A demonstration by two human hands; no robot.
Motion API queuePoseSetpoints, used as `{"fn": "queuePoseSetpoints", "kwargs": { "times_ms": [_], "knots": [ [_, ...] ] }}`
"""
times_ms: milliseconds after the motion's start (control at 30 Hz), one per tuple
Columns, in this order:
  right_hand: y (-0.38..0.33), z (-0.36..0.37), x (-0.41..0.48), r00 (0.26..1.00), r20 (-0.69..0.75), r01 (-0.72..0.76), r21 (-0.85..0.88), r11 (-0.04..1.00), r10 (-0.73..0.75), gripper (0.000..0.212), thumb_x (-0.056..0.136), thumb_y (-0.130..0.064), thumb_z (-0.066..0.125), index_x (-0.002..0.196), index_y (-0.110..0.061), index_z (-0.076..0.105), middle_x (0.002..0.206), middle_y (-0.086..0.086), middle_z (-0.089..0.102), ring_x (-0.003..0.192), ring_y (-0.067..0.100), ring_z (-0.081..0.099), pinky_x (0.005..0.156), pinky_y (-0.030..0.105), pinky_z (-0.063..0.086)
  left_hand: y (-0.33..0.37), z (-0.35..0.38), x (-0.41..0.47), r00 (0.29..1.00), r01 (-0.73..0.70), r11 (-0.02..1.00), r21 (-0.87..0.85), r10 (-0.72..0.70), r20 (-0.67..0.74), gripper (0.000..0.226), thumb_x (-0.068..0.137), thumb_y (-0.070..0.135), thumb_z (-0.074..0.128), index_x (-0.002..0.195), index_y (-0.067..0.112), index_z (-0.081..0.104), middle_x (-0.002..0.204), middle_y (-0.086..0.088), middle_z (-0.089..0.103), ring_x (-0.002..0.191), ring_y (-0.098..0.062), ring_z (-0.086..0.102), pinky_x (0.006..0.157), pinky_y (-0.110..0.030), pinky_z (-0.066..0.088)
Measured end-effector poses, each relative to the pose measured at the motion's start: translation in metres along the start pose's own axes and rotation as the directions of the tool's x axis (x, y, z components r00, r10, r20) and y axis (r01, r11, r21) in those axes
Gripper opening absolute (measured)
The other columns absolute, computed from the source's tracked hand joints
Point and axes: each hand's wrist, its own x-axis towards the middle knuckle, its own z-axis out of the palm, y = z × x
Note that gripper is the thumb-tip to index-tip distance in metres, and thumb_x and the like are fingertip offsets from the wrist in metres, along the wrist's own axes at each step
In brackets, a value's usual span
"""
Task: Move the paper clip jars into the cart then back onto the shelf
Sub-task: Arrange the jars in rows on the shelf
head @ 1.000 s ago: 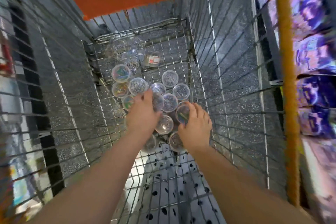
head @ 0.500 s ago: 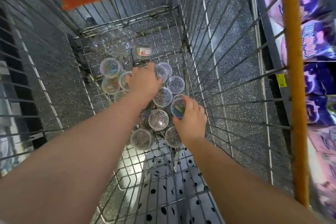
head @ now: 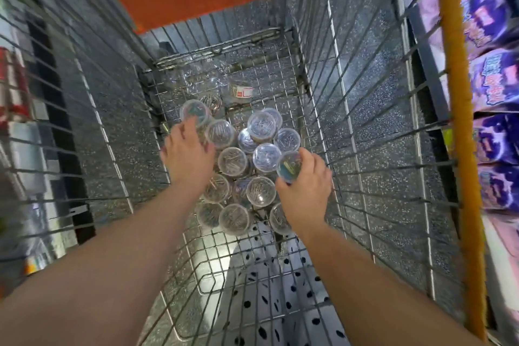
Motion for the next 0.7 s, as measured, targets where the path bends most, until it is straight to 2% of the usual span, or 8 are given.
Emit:
{"fn": "queuePoseSetpoints", "kwargs": {
  "times_ms": [233, 400, 533, 633, 700],
  "knots": [
    [-0.005, -0.002, 0.007, 0.998, -0.06, 0.031, 0.005, 0.999, -0.031, 0.065, 0.074, -0.029, 0.073, 0.132, -0.023, 0.043, 0.13, -0.001, 0.046, 0.12, 0.016, 0.037, 0.102, 0.035, 0.027, -0.016, 0.001, 0.0, 0.993, 0.119, 0.993, -0.021, -0.119, 0.027, 0.064, 0.085, 0.036, 0.062, 0.138, 0.025, 0.028, 0.134, -0.01, 0.038, 0.124, -0.028, 0.037, 0.106, -0.051, 0.029],
    [-0.019, 0.0, 0.014, 0.993, -0.036, 0.113, 0.017, 0.993, -0.112, 0.065, 0.077, -0.039, 0.072, 0.132, -0.022, 0.043, 0.13, 0.002, 0.045, 0.124, 0.02, 0.037, 0.108, 0.042, 0.026, -0.015, -0.001, 0.013, 0.975, 0.204, 0.978, -0.037, -0.2, 0.094, 0.077, 0.082, 0.034, 0.066, 0.142, 0.026, 0.019, 0.141, -0.014, 0.03, 0.129, -0.032, 0.033, 0.105, -0.053, 0.027],
    [-0.032, 0.006, 0.022, 0.986, 0.0, 0.167, 0.046, 0.985, -0.167, 0.067, 0.075, -0.039, 0.073, 0.132, -0.027, 0.041, 0.132, -0.003, 0.043, 0.124, 0.015, 0.036, 0.109, 0.044, 0.027, -0.014, -0.009, 0.044, 0.982, 0.119, 0.992, -0.043, -0.112, 0.15, 0.089, 0.079, 0.024, 0.069, 0.145, 0.038, 0.011, 0.151, -0.011, 0.017, 0.135, -0.034, 0.025, 0.106, -0.054, 0.026],
    [-0.036, 0.01, 0.027, 0.977, 0.018, 0.21, 0.054, 0.976, -0.212, 0.069, 0.075, -0.038, 0.073, 0.133, -0.025, 0.04, 0.132, -0.003, 0.043, 0.126, 0.016, 0.035, 0.108, 0.047, 0.03, -0.008, -0.011, 0.068, 0.975, -0.042, 0.998, 0.046, 0.031, 0.218, 0.097, 0.077, 0.013, 0.07, 0.146, 0.04, 0.007, 0.154, -0.008, 0.01, 0.138, -0.033, 0.019, 0.108, -0.056, 0.028],
    [-0.037, 0.01, 0.03, 0.977, 0.04, 0.205, 0.063, 0.977, -0.207, 0.071, 0.076, -0.038, 0.073, 0.136, -0.024, 0.038, 0.134, -0.003, 0.042, 0.128, 0.015, 0.034, 0.11, 0.046, 0.029, -0.004, -0.009, 0.079, 0.954, -0.098, 0.991, 0.091, 0.068, 0.293, 0.098, 0.078, 0.009, 0.069, 0.146, 0.041, 0.007, 0.156, -0.004, 0.006, 0.14, -0.033, 0.015, 0.107, -0.057, 0.03]
  ]
}}
